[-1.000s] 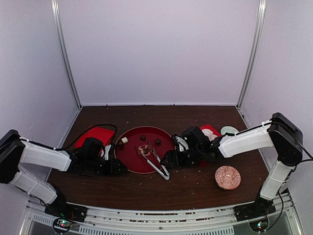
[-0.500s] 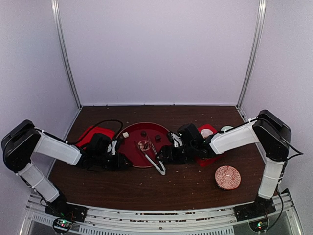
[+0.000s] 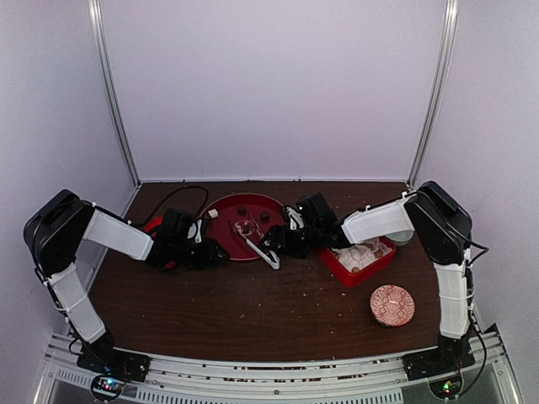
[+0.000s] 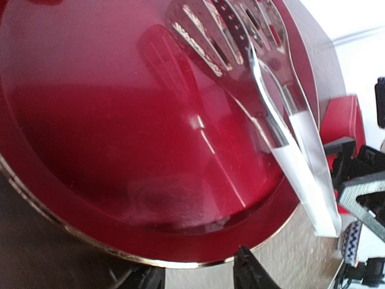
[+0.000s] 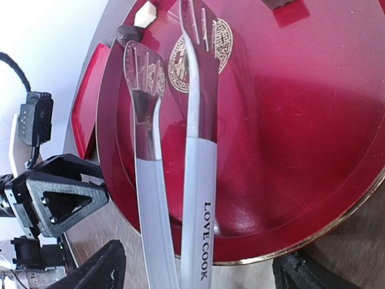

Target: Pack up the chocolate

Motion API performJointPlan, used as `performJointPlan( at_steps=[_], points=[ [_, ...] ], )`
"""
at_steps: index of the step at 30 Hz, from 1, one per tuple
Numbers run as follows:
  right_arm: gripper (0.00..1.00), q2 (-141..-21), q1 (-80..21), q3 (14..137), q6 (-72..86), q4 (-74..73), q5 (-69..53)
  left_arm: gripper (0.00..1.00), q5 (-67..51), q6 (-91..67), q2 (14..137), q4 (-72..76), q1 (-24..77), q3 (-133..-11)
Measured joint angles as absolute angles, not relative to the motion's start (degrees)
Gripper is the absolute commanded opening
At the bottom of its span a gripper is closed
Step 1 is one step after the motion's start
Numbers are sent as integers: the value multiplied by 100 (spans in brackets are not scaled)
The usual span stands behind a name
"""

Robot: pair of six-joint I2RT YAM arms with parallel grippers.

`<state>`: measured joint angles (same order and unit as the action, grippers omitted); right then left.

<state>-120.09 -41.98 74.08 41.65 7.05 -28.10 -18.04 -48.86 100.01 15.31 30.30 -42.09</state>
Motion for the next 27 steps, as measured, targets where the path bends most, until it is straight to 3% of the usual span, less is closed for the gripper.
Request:
performJointPlan(
  at_steps=[15,21,27],
  points=[
    [86,-13098,-4014,9295,3983,244,-2952,46,-2128,-4338,10685,1347,2185,-5382],
    [86,-12787,-3918,8814,3839,174,-2932,62,-2182,-4211,10659,1313,2169,-5393],
    [86,-11251,-3623,7384,3430,-189,-2724,82,-2147,-4119,10200,1164,2169,-5048]
  ],
)
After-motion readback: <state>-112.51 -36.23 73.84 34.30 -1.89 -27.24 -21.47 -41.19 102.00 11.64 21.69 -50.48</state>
